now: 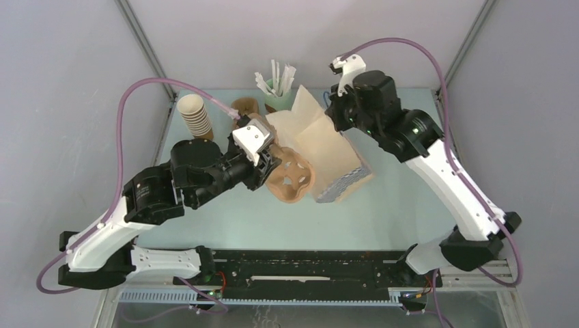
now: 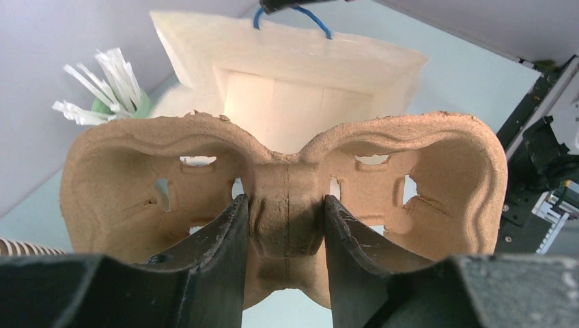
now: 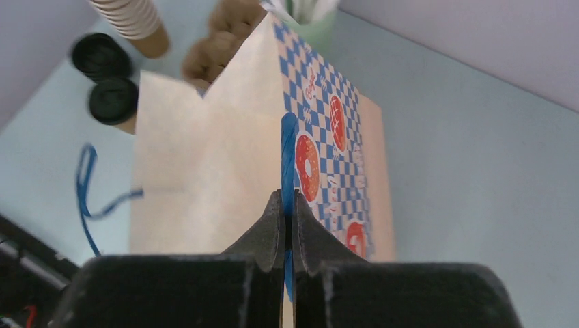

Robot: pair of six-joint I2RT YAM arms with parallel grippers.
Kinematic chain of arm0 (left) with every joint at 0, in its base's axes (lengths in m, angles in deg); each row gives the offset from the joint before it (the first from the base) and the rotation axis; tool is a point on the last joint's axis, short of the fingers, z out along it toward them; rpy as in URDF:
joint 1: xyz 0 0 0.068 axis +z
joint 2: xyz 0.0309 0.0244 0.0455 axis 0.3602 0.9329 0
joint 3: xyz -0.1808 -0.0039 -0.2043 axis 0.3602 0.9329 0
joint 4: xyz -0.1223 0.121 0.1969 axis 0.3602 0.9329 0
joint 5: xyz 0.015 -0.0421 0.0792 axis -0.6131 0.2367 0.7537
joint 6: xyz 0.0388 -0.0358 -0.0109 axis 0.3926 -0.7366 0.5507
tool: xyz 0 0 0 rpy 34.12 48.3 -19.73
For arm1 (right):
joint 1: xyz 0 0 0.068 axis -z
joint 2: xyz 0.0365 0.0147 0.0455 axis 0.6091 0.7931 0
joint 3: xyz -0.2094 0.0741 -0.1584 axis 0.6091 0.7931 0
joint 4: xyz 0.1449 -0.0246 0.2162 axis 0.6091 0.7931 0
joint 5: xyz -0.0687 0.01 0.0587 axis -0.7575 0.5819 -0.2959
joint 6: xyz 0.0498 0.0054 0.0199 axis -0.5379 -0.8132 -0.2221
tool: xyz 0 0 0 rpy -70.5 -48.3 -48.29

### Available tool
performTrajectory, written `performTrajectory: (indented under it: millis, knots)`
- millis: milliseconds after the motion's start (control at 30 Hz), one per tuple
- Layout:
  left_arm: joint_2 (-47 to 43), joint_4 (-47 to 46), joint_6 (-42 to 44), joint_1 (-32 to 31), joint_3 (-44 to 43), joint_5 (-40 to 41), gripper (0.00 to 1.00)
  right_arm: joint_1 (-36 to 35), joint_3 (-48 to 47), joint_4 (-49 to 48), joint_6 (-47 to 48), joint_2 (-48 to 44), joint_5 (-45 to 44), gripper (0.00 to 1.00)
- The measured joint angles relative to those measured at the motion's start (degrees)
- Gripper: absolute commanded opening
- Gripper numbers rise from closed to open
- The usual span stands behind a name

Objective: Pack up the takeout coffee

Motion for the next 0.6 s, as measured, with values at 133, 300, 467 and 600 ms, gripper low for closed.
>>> performTrajectory:
  millis: [133,300,467,600]
  knots:
    - [2.6,-1.7,1.2,1.4,-2.7,-1.8,0.36,-0.2,2.8,-2.4,0.3,-4.8,5.7,0.00]
    - [6.3,-3.7,0.3,2.4,-4.3,-5.2,0.34,-0.5,8.2,-4.5,0.9,-8.2,12.1,0.00]
    - [9.5,-7.0,-4.0,2.5,-4.0,-9.8,0.33,-2.0,11.5,-5.2,0.8,-8.7,13.7,0.00]
    - [9.1,-11.5,-7.6,2.5,-0.4,-12.8,0.33,-3.3,13.6,-6.0,0.5,-9.7,14.1,0.00]
